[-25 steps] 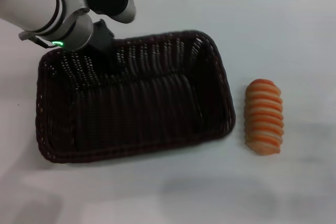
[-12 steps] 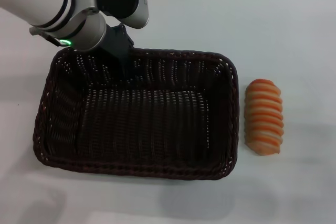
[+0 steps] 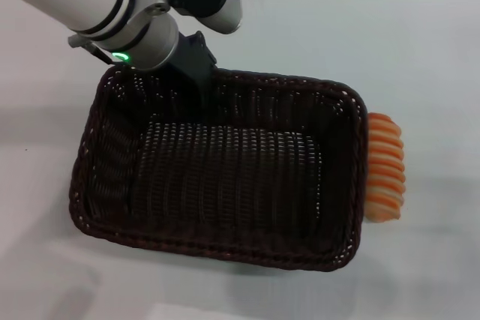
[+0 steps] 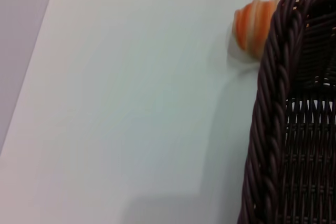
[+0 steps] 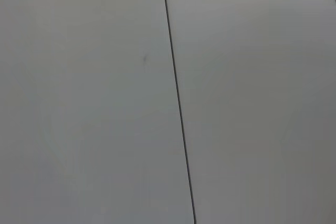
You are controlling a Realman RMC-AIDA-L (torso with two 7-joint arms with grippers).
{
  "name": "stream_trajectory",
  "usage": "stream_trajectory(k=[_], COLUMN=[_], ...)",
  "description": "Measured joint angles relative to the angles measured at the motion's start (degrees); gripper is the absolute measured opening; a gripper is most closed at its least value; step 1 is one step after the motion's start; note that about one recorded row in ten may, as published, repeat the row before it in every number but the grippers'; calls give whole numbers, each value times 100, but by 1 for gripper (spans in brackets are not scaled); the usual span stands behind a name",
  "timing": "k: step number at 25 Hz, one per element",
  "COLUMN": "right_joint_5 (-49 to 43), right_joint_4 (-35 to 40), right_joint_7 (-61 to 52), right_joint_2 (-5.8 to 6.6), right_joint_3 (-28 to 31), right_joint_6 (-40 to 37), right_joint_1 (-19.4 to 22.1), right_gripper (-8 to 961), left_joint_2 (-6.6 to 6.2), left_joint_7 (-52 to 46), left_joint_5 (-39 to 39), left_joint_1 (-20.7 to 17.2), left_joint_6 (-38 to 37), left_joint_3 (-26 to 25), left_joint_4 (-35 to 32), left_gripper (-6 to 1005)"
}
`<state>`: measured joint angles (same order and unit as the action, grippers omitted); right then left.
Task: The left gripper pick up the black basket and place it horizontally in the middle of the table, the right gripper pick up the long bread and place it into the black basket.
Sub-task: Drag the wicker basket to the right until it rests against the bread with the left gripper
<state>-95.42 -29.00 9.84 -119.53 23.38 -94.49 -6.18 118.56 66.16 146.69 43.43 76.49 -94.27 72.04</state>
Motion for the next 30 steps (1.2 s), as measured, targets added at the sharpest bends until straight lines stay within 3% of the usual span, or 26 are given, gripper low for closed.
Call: stream_trajectory(k=[16, 26, 30], right_joint_5=[-12, -3, -6], right_joint_4=[14, 18, 5], right_joint_7=[0, 0, 0], right_joint_2=[0, 6, 9], right_joint_3=[-70, -79, -79], right_joint_6=[1, 1, 1], right_joint_1=[3, 51, 80], right_gripper=[732, 732, 733], left_joint_2=[10, 1, -9], left_joint_7=[-598, -745, -766], left_joint_5=[-74, -48, -11], left_joint_1=[245, 104, 79], left_joint_6=[-287, -647, -625], left_joint_3=[403, 557, 665], left_joint_4=[-185, -79, 36], left_gripper=[240, 241, 396])
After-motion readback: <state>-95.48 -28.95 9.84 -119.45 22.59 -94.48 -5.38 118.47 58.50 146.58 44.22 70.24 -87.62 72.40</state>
